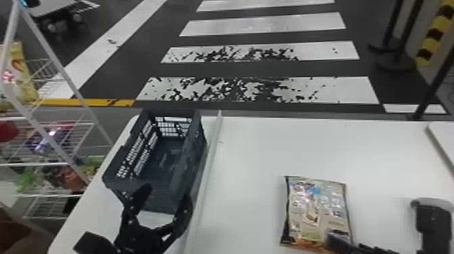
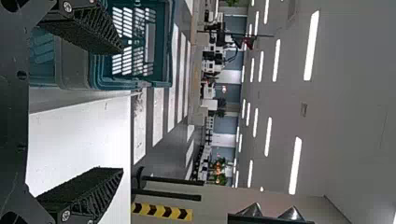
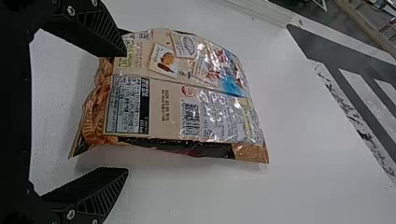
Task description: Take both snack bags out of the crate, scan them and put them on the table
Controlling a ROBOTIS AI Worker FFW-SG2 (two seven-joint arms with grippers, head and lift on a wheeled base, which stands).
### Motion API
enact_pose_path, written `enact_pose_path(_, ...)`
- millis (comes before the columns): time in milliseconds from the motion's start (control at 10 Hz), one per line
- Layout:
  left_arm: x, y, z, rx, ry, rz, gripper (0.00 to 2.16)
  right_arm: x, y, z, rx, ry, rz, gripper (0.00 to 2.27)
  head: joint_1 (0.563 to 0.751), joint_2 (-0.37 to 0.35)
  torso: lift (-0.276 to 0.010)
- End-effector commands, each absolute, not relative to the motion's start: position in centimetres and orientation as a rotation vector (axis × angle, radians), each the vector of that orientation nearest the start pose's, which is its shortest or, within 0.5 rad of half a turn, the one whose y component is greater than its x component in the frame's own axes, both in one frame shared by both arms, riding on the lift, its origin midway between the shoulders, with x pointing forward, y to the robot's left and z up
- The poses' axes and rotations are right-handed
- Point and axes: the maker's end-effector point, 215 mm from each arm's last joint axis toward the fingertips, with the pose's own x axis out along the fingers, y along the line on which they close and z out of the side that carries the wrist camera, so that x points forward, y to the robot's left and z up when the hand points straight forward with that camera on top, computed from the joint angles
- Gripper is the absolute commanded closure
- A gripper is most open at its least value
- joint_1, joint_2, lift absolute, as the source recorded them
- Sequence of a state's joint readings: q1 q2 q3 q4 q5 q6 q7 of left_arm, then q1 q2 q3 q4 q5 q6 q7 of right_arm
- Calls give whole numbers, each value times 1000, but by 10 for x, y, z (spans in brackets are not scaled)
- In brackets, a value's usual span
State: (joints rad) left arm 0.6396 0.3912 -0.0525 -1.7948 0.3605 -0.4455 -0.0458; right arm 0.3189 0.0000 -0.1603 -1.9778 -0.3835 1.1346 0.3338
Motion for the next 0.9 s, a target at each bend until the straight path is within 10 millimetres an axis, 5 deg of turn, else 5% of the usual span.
enact_pose_path(0, 378, 275, -394, -47, 7, -169, 103, 361, -141, -535, 522, 953, 369, 194, 695, 199, -92)
enact_pose_path(100, 378, 275, -394, -47, 5, -169, 103, 359, -142, -540, 517, 974, 365, 343, 695, 203, -92)
enact_pose_path(200, 378, 275, -394, -45, 7, -170, 103, 358, -145, -544, 504, 983, 357, 815, 695, 204, -92)
enact_pose_path(300, 378, 275, -394, -45, 7, -170, 103, 353, -148, -552, 479, 1020, 349, 1831, 695, 203, -92)
enact_pose_path(400, 379, 275, -395, -45, 7, -169, 103, 349, -149, -555, 471, 1040, 343, 2260, 695, 202, -92)
enact_pose_path(600, 379, 276, -395, -46, 7, -168, 103, 349, -149, -551, 484, 1025, 350, 2260, 695, 197, -92)
enact_pose_path(800, 379, 276, -395, -45, 7, -167, 103, 357, -153, -525, 502, 965, 359, 2260, 695, 197, -92)
